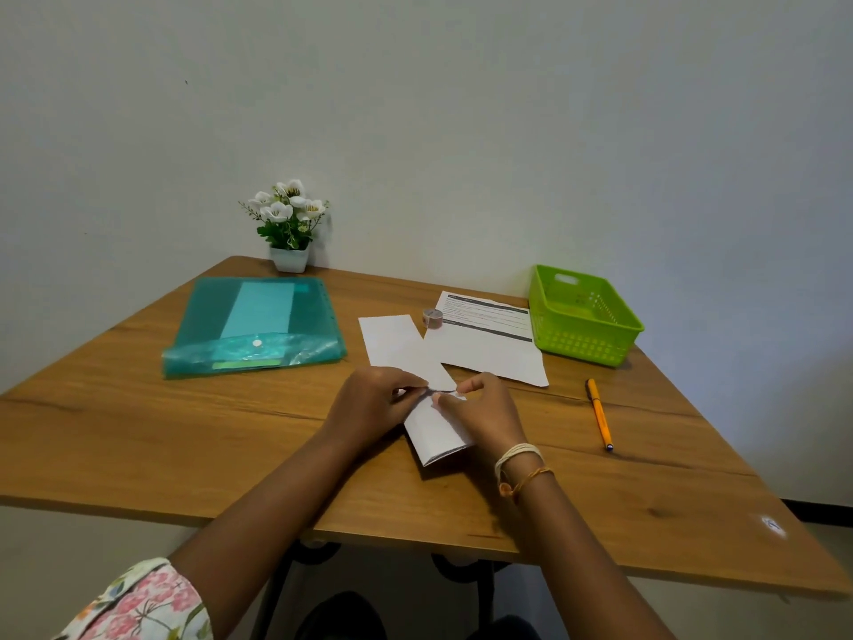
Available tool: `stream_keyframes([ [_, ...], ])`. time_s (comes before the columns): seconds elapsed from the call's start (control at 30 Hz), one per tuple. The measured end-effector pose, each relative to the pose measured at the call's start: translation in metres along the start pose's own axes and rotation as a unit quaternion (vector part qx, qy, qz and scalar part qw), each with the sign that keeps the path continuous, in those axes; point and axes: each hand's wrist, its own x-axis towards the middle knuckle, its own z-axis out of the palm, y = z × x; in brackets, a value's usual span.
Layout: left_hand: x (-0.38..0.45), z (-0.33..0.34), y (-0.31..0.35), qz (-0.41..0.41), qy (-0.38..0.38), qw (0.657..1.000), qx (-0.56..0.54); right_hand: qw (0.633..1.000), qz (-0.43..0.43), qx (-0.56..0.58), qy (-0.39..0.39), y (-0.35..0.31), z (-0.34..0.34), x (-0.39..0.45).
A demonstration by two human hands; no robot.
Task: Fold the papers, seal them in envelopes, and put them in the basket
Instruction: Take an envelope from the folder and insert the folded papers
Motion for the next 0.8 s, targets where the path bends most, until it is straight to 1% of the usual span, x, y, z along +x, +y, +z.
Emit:
stream_keyframes([
  [0.07, 0.001, 0.000, 0.000, -0.017, 0.003, 1.000, 0.010, 0.997, -0.003, 0.025, -0.073, 0.001, -0.006, -0.004],
  [0.13, 0.002, 0.001, -0.001, -0.036, 0.006, 0.999, 0.015, 0.983, 0.005, 0.037, -0.180, 0.003, -0.019, -0.007],
  [0.17, 0.003, 0.001, -0.002, -0.046, 0.008, 0.999, 0.013, 0.975, 0.002, 0.022, -0.222, 0.007, -0.024, -0.007],
  [0.23, 0.004, 0.001, -0.004, -0.067, 0.012, 0.998, 0.004, 0.968, -0.032, -0.041, -0.246, 0.014, -0.032, -0.005],
  [0.27, 0.004, 0.001, -0.005, -0.075, 0.011, 0.997, 0.000, 0.967, -0.054, -0.051, -0.244, 0.015, -0.034, -0.004],
  [0.3, 0.005, 0.001, -0.005, -0.078, 0.009, 0.997, -0.002, 0.968, -0.064, -0.032, -0.240, 0.017, -0.034, -0.004],
  [0.4, 0.005, 0.000, -0.005, -0.078, 0.005, 0.997, -0.017, 0.969, -0.065, 0.106, -0.215, 0.017, -0.031, -0.008],
  [0.47, 0.003, -0.001, -0.004, -0.074, 0.007, 0.997, -0.031, 0.974, -0.069, 0.138, -0.168, 0.016, -0.023, -0.007],
  [0.5, 0.003, -0.001, -0.003, -0.073, 0.007, 0.997, -0.039, 0.980, -0.076, 0.124, -0.136, 0.016, -0.018, -0.003],
  [0.53, 0.002, -0.002, -0.003, -0.073, 0.005, 0.996, -0.047, 0.988, -0.087, 0.083, -0.096, 0.017, -0.013, 0.001],
  [0.6, 0.003, -0.003, -0.002, -0.078, -0.004, 0.995, -0.058, 0.992, -0.118, -0.025, -0.024, 0.019, -0.005, 0.010],
  [0.67, 0.003, -0.004, -0.001, -0.082, -0.016, 0.995, -0.062, 0.981, -0.151, -0.114, 0.040, 0.021, 0.001, 0.017],
  [0.73, 0.003, -0.004, 0.000, -0.083, -0.028, 0.994, -0.065, 0.962, -0.184, -0.179, 0.092, 0.021, 0.005, 0.020],
  [0.8, 0.003, -0.004, -0.001, -0.081, -0.035, 0.994, -0.069, 0.945, -0.217, -0.220, 0.107, 0.025, 0.007, 0.024],
])
